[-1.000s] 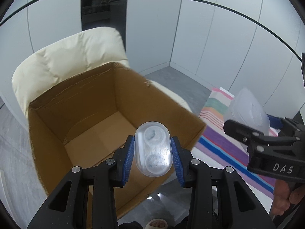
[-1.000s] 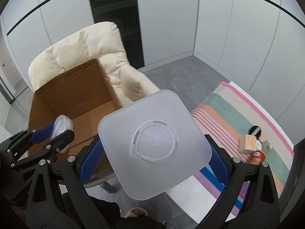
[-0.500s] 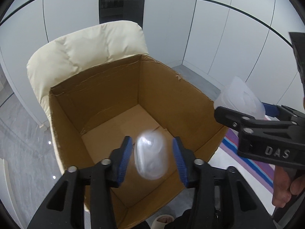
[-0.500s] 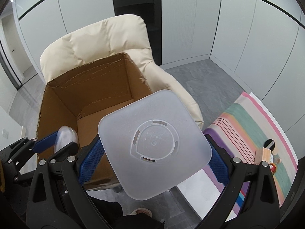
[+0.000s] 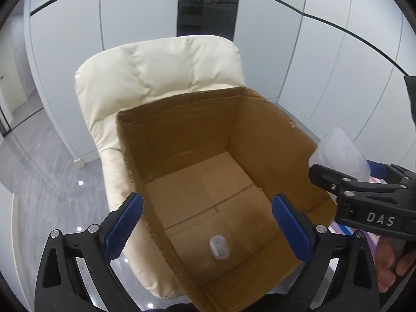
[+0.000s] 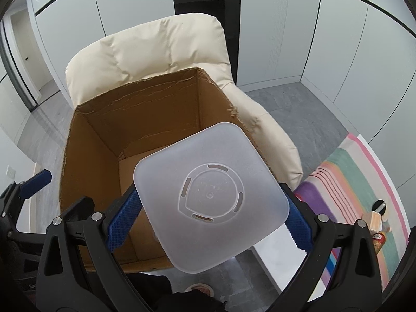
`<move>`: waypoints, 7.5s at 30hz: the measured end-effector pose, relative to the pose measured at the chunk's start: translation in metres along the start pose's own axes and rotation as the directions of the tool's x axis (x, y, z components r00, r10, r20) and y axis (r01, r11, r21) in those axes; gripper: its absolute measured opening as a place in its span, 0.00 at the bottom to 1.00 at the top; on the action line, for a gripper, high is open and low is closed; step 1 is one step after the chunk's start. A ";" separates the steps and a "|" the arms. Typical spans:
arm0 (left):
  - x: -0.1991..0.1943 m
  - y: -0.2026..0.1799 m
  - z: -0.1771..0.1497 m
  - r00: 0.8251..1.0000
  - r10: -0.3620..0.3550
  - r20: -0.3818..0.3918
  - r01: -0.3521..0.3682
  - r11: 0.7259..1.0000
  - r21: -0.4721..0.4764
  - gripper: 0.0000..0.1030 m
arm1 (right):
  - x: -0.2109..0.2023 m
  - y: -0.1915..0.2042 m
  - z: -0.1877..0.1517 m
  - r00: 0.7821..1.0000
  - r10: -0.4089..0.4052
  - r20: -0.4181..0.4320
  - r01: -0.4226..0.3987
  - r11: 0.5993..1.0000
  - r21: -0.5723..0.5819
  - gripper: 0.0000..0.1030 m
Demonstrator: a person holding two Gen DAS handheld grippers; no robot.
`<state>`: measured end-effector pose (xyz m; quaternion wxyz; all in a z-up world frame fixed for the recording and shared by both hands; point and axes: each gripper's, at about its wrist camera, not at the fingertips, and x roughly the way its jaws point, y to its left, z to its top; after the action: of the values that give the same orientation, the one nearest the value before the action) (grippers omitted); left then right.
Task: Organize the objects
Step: 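Open the left gripper to drop the case while the right drops the lid into the box, then move both grippers back from the box toward the table, then grasp the beige cube box with the left gripper while the right grasps the red-gold can, then lift the beige cube box and red-gold can off the blanket with both grippers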
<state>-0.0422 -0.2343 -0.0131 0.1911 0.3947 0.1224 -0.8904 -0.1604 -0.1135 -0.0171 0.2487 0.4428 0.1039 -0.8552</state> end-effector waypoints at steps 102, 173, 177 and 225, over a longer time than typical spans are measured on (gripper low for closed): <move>-0.005 -0.276 -0.047 0.943 -0.322 -0.081 0.329 0.873 0.361 0.99 | -0.125 -0.282 -0.160 0.946 -0.320 -0.062 0.311 0.832 0.459 1.00; 0.205 -0.530 -0.132 0.780 -0.510 -0.362 0.610 0.491 0.623 0.68 | 0.039 -0.479 -0.261 0.918 -0.254 -0.305 0.393 0.686 0.613 0.55; 0.190 -0.527 -0.130 0.776 -0.518 -0.358 0.615 0.499 0.610 0.68 | 0.034 -0.479 -0.260 0.918 -0.258 -0.300 0.393 0.682 0.617 0.55; -0.048 -0.386 -0.091 0.778 -0.545 -0.313 0.623 0.603 0.498 0.68 | -0.186 -0.344 -0.221 0.912 -0.356 -0.202 0.405 0.709 0.578 0.55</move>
<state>-0.1216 0.1574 -0.0106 -0.2477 0.4275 -0.0186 -0.8692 -0.0922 0.3300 -0.0106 -0.0927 0.4996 -0.0782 -0.8577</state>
